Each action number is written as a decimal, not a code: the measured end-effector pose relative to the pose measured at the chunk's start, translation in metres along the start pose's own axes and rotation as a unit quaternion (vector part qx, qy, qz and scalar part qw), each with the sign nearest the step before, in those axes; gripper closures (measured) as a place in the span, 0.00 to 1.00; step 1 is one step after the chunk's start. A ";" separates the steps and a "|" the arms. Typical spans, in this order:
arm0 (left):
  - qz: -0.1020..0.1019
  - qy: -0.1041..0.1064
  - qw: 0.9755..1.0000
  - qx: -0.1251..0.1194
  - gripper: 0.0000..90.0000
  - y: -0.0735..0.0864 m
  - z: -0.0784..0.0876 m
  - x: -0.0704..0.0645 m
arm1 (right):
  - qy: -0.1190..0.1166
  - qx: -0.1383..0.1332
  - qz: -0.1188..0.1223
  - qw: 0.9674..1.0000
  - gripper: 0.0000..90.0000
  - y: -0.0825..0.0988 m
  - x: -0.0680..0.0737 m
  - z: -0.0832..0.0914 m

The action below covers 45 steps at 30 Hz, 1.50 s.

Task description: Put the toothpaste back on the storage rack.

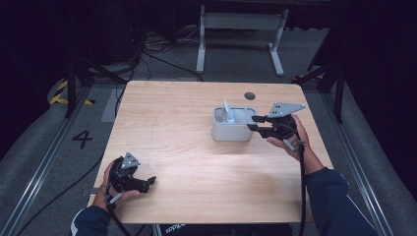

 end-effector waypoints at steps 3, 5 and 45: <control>0.000 0.000 1.000 0.000 0.01 0.000 0.000 0.000 | 0.002 0.005 0.006 1.000 0.70 0.004 0.002 0.004; 0.000 0.000 1.000 0.000 0.01 0.000 0.000 0.000 | 0.004 0.008 0.008 1.000 0.70 0.006 0.003 0.006; 0.000 0.000 1.000 0.000 0.01 0.000 0.000 0.000 | 0.052 0.074 0.018 0.996 0.45 0.075 0.009 0.028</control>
Point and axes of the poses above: each handheld gripper's, and its own axes: z roughly backward along the jaws, y roughly out of its underside, x roughly to its left, the point moved 5 cm from there along -z, roughly forward along the jaws, and after that the axes turned 10 degrees about x, right-handed, at the moved point
